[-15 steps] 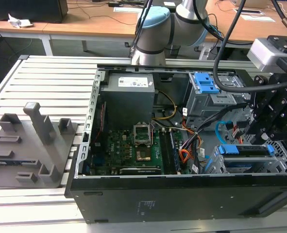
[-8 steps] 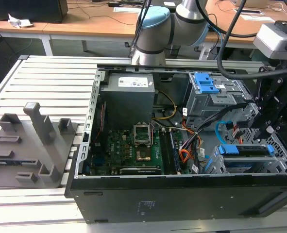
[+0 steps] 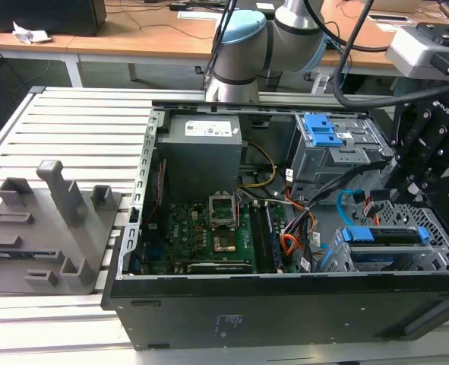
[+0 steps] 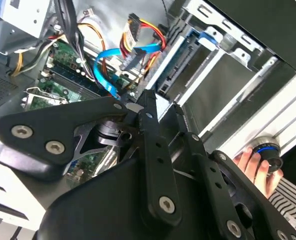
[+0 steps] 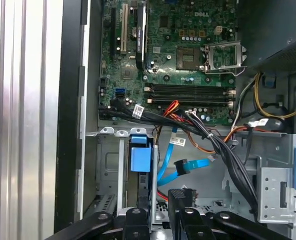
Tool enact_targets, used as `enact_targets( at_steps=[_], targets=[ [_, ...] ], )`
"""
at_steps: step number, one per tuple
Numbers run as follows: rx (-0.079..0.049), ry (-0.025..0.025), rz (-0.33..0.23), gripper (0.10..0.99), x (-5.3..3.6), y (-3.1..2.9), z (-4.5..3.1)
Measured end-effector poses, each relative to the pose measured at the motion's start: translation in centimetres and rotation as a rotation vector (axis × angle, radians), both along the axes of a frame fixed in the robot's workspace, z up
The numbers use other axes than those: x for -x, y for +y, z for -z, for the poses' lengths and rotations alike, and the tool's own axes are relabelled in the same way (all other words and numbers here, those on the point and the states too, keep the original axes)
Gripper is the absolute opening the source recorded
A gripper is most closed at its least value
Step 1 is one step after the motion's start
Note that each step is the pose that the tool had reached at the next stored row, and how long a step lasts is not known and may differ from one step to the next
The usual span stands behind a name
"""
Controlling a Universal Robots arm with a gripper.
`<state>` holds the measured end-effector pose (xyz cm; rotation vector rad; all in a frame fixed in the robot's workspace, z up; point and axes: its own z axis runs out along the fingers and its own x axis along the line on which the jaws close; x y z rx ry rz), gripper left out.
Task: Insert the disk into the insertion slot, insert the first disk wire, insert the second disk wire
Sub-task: 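Insert the first disk wire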
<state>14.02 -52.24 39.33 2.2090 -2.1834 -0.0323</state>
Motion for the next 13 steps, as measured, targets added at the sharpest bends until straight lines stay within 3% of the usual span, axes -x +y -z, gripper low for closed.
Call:
enact_targets(
  at_steps=[8,11,13],
  targets=[
    [0.000,0.0000,0.000,0.302,0.00,3.43,0.00],
    [0.003,0.0000,0.008,0.302,0.00,3.67,0.70],
    [0.008,0.0000,0.042,0.302,0.00,3.67,1.08]
  ],
)
